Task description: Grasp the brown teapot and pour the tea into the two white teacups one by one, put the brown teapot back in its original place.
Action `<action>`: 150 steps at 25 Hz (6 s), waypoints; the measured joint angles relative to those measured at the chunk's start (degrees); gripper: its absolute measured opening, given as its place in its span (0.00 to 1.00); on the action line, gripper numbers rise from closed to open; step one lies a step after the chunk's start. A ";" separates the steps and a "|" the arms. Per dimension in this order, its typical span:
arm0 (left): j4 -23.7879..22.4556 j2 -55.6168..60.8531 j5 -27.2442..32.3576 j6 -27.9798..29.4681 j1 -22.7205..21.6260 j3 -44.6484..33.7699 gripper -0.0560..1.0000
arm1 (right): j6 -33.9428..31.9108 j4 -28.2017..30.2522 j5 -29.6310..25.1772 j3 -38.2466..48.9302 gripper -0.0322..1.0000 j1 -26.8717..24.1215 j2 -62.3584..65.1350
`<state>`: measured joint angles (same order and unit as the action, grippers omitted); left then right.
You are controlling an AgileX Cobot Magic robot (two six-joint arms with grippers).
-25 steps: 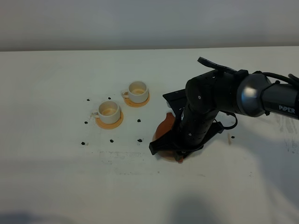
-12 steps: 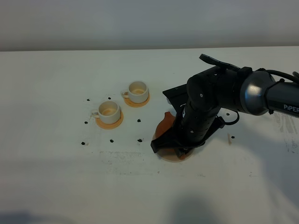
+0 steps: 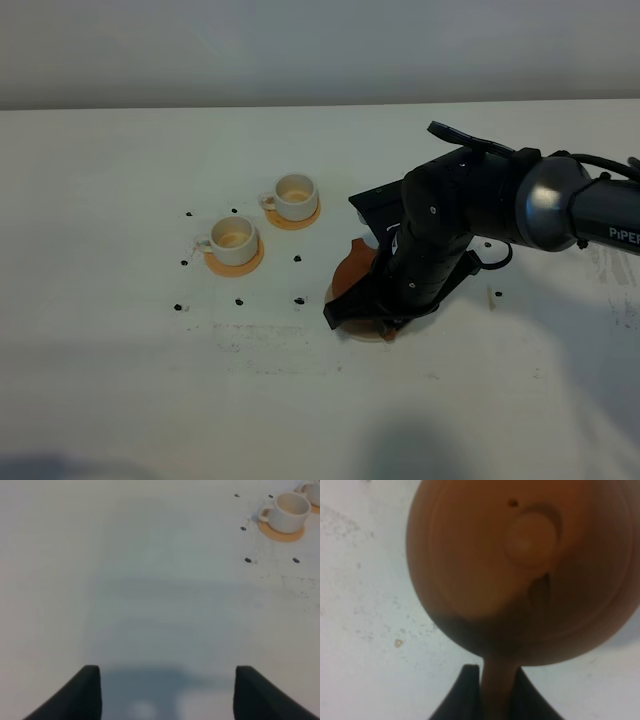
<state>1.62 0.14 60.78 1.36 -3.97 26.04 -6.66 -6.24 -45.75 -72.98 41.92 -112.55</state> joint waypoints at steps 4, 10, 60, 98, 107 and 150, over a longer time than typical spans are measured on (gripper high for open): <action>0.00 0.00 0.00 0.00 0.00 0.00 0.56 | 0.00 0.00 0.24 0.00 0.12 0.00 0.00; 0.00 0.00 0.00 0.00 0.00 0.00 0.56 | -0.06 0.25 1.08 0.36 0.12 0.00 1.08; 0.00 0.00 0.00 -0.05 0.00 0.00 0.56 | 0.00 0.24 16.29 8.19 0.12 0.64 2.85; 0.00 0.00 0.00 0.00 0.00 0.00 0.56 | -0.63 3.26 21.72 13.03 0.12 1.11 6.54; 0.00 0.00 0.00 0.00 0.00 0.00 0.56 | -0.63 3.26 27.62 17.26 0.12 1.11 6.92; 0.00 0.00 0.00 0.00 0.00 0.00 0.56 | 2.32 8.06 25.57 12.24 0.12 0.71 10.46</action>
<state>1.62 0.14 60.78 1.36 -3.97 26.04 -4.33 1.82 -20.19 -60.74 42.63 -102.09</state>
